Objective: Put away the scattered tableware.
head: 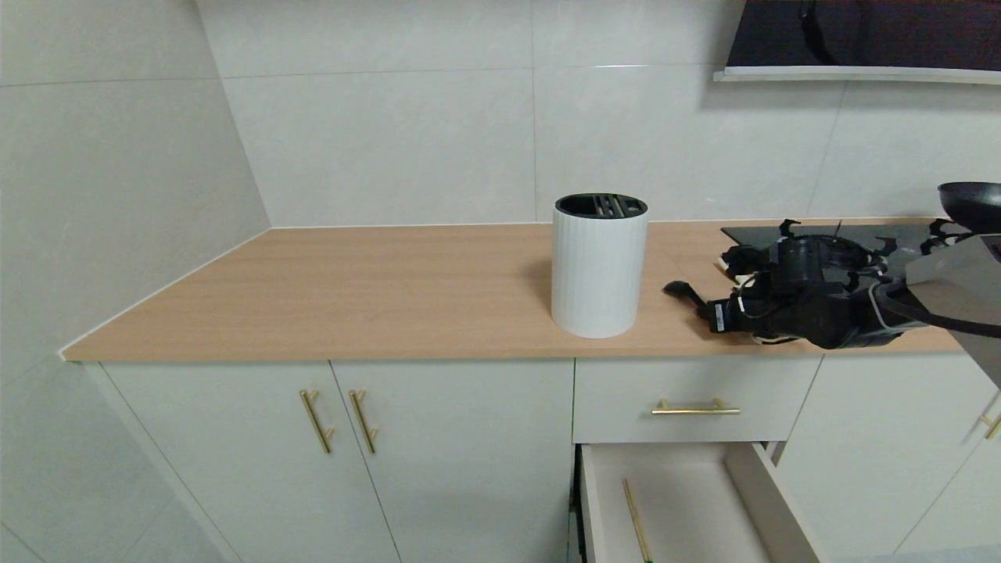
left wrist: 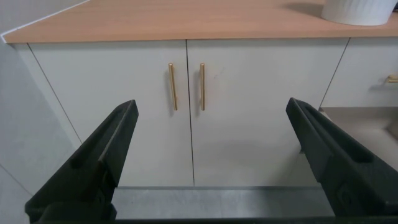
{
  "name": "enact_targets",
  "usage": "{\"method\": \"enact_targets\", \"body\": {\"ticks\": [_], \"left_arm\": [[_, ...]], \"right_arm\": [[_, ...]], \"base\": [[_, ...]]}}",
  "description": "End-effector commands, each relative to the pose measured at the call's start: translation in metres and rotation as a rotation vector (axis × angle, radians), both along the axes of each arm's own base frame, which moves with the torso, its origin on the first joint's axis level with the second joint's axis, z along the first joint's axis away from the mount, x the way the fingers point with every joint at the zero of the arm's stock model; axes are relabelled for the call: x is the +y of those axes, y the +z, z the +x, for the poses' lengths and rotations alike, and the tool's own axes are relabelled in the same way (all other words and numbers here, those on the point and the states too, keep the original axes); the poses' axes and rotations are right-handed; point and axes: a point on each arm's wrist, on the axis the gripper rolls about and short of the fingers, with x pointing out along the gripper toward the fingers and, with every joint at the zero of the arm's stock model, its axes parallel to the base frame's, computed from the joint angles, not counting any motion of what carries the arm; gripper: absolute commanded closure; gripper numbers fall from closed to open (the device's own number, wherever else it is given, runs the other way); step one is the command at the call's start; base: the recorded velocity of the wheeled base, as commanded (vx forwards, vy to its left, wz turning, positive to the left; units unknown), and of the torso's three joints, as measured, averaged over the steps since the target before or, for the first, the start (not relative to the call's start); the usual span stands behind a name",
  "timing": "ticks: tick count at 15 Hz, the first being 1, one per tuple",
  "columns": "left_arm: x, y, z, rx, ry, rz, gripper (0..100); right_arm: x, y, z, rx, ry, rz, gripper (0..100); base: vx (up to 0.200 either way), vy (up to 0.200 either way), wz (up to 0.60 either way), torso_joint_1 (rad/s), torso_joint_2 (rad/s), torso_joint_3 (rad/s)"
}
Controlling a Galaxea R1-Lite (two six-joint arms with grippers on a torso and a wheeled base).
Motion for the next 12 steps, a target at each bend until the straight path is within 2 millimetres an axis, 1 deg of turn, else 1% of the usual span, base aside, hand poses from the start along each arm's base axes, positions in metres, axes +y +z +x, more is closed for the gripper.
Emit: {"method": "enact_targets", "body": {"ticks": [1, 3, 4, 6, 7, 8, 9, 10, 11, 12], "left_arm": [[0.000, 0.000, 0.000, 0.000, 0.000, 0.000, 0], [0.000, 0.000, 0.000, 0.000, 0.000, 0.000, 0], [0.000, 0.000, 0.000, 0.000, 0.000, 0.000, 0], [0.000, 0.000, 0.000, 0.000, 0.000, 0.000, 0], [0.000, 0.000, 0.000, 0.000, 0.000, 0.000, 0], [0.000, 0.000, 0.000, 0.000, 0.000, 0.000, 0], [0.000, 0.000, 0.000, 0.000, 0.000, 0.000, 0], [0.000, 0.000, 0.000, 0.000, 0.000, 0.000, 0], [0.000, 0.000, 0.000, 0.000, 0.000, 0.000, 0], [0.000, 0.000, 0.000, 0.000, 0.000, 0.000, 0]], "right_arm": [[0.001, 0.000, 0.000, 0.000, 0.001, 0.002, 100], [0.002, 0.004, 0.000, -0.006, -0.001, 0.002, 100], [0.002, 0.009, -0.001, -0.010, -0.008, 0.013, 100], [0.005, 0.033, -0.011, -0.018, -0.061, 0.058, 100], [0.009, 0.057, -0.029, -0.012, -0.127, 0.070, 100], [0.015, 0.080, -0.053, -0.001, -0.163, 0.088, 100], [0.016, 0.089, -0.065, 0.003, -0.174, 0.092, 100], [0.017, 0.107, -0.095, 0.024, -0.172, 0.103, 100], [0.020, 0.115, -0.118, 0.048, -0.166, 0.116, 100], [0.023, 0.117, -0.137, 0.075, -0.165, 0.121, 100]], "base": [[0.000, 0.000, 0.00, 0.000, 0.00, 0.000], [0.000, 0.000, 0.00, 0.000, 0.00, 0.000], [0.000, 0.000, 0.00, 0.000, 0.00, 0.000], [0.000, 0.000, 0.00, 0.000, 0.00, 0.000], [0.000, 0.000, 0.00, 0.000, 0.00, 0.000], [0.000, 0.000, 0.00, 0.000, 0.00, 0.000], [0.000, 0.000, 0.00, 0.000, 0.00, 0.000], [0.000, 0.000, 0.00, 0.000, 0.00, 0.000], [0.000, 0.000, 0.00, 0.000, 0.00, 0.000], [0.000, 0.000, 0.00, 0.000, 0.00, 0.000]]}}
